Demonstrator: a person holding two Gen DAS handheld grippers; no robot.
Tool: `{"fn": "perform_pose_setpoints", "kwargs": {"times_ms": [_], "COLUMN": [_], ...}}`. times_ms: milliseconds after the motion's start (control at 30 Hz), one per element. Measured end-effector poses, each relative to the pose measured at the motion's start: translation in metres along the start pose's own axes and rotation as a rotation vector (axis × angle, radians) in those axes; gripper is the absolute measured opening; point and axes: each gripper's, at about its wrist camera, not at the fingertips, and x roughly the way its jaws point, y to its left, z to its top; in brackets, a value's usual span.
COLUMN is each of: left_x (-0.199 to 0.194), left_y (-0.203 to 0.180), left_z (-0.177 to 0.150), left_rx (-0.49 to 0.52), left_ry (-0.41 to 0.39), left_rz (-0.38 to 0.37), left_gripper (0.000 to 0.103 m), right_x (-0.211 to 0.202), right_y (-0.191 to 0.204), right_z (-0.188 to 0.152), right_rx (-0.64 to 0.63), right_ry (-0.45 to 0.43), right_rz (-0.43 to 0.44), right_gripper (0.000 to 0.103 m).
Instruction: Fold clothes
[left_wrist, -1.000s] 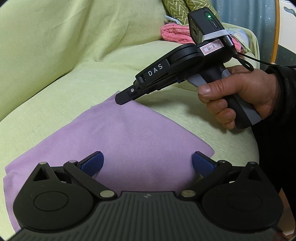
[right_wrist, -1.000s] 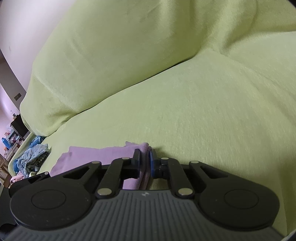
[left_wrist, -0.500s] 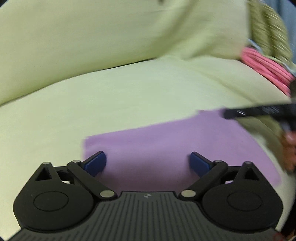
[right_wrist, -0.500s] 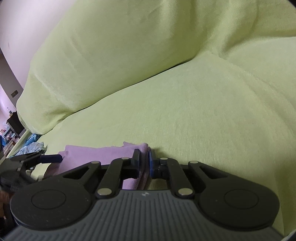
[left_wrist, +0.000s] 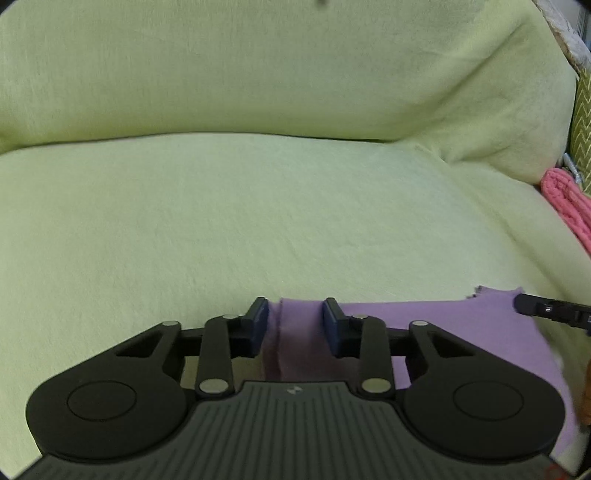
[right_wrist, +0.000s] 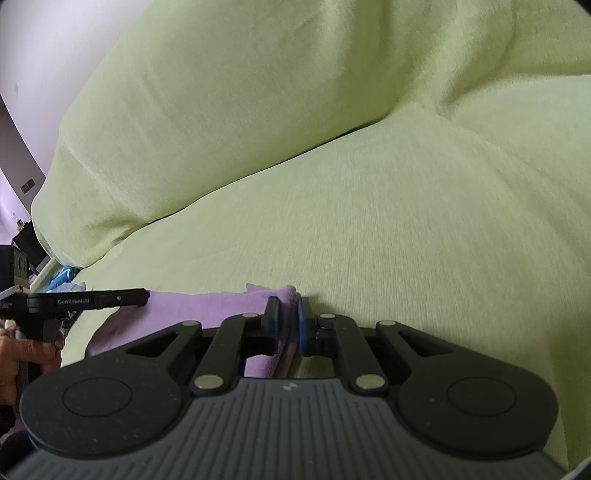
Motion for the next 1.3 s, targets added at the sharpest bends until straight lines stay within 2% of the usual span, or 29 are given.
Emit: {"fn": "perform_pose_setpoints", "kwargs": {"times_ms": [100, 233, 333, 433, 500, 567, 633, 700, 767, 867, 967, 1233, 1300], "left_x": [0.003, 0.001, -0.011, -0.034, -0.052, -0.064, -0.072, -0.071, -0.067, -0.071, -0.075, -0.086, -0.088], "left_y": [-0.004, -0.002, -0.003, -0.011, -0.023, -0.043, -0.063, -0.075, -0.081, -0.073, -0.060, -0.061, -0.061], "left_z": [0.001, 0.002, 0.000, -0.006, -0.013, -0.026, -0.040, -0.053, -0.065, -0.076, -0.077, -0.088, -0.089], "left_rx": [0.032, 0.018, 0.029, 0.084, 0.135, 0.217, 0.295, 0.319, 0.326, 0.315, 0.272, 0.248, 0.237], "left_ry": [-0.018, -0.021, -0.021, -0.012, 0.000, 0.020, 0.038, 0.059, 0.070, 0.045, 0.048, 0.054, 0.063], "left_rz": [0.032, 0.054, 0.101, 0.117, 0.098, 0.059, 0.022, -0.014, -0.020, -0.016, -0.013, 0.050, 0.068], "left_gripper": [0.038, 0.039, 0.039, 0.037, 0.037, 0.040, 0.041, 0.041, 0.042, 0.048, 0.050, 0.052, 0.055], "right_x": [0.000, 0.000, -0.003, -0.011, -0.021, -0.033, -0.040, -0.044, -0.046, -0.050, -0.060, -0.065, -0.065], "right_y": [0.001, 0.002, 0.002, 0.009, 0.021, 0.036, 0.051, 0.068, 0.083, 0.101, 0.109, 0.106, 0.104], "right_z": [0.000, -0.001, -0.002, -0.003, -0.005, -0.009, -0.020, -0.037, -0.056, -0.079, -0.087, -0.090, -0.090], "right_rx": [-0.010, -0.001, 0.001, -0.039, -0.104, -0.148, -0.169, -0.187, -0.218, -0.304, -0.372, -0.353, -0.343], "right_ry": [-0.002, -0.006, -0.018, -0.045, -0.082, -0.111, -0.097, -0.060, -0.013, 0.045, 0.064, 0.077, 0.080], "right_rz": [-0.007, -0.012, -0.033, -0.071, -0.088, -0.042, 0.009, 0.055, 0.073, 0.024, -0.030, -0.079, -0.081], "right_gripper": [0.007, 0.009, 0.012, 0.016, 0.016, 0.016, 0.016, 0.016, 0.016, 0.016, 0.011, 0.010, 0.010]}}
